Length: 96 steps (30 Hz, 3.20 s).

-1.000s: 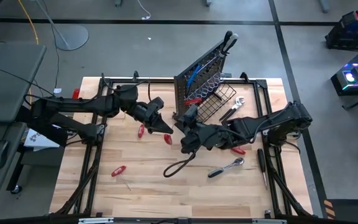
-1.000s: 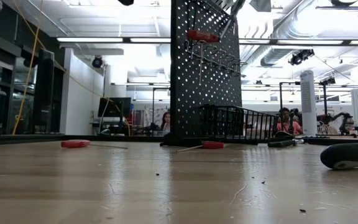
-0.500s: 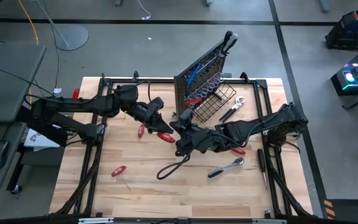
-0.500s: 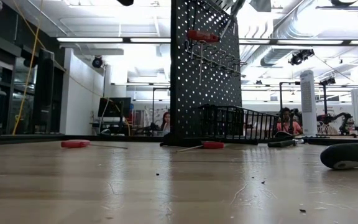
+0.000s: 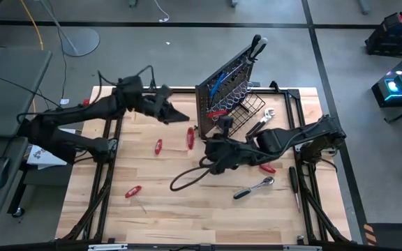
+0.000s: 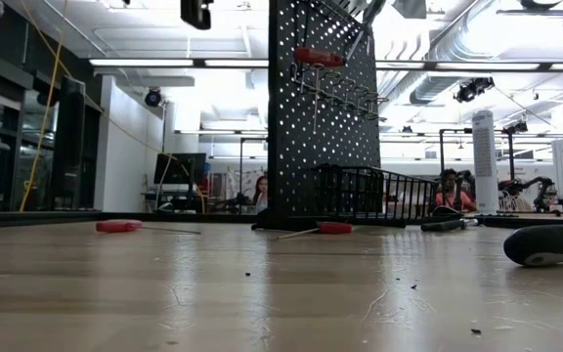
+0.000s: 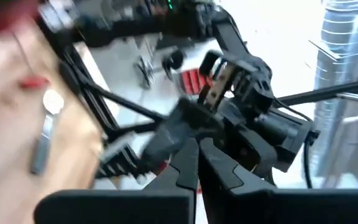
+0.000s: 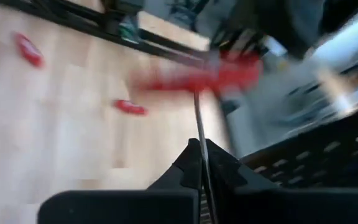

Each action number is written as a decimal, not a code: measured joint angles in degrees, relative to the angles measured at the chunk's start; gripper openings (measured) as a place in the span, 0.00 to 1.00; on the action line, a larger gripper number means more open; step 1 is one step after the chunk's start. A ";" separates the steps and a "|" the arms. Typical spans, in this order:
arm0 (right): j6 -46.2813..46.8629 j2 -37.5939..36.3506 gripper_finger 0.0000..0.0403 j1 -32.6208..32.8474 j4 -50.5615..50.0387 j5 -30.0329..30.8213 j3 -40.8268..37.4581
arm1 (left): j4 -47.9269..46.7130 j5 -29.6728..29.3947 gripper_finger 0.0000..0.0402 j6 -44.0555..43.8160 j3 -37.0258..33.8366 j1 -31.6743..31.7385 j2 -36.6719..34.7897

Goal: Hang tools onto peg board
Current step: Hang the red allen wrench on the peg board

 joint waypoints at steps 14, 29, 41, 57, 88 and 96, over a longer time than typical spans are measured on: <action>37.27 -0.06 0.00 4.40 -12.72 -5.06 0.25 | -19.02 -10.64 0.00 25.80 -4.03 -4.11 -6.28; 64.79 -1.64 0.00 8.76 -12.33 4.42 -7.17 | 31.50 -35.63 0.00 11.87 -33.47 -26.78 -3.49; 44.22 -5.80 0.00 3.18 13.03 4.70 -10.11 | 25.06 -39.58 0.07 48.03 -17.14 -29.63 -2.07; 11.40 -8.72 0.00 -1.99 44.77 6.65 -7.78 | 40.00 -51.14 0.53 52.98 -9.11 -27.07 -0.40; 5.13 -8.56 0.00 -6.02 52.72 -2.15 -7.80 | 46.53 -47.85 0.58 51.12 -0.52 -19.60 5.11; 8.73 -8.54 0.00 -7.21 52.00 -5.66 -7.82 | 46.83 -46.82 0.58 51.14 -0.52 -19.60 5.17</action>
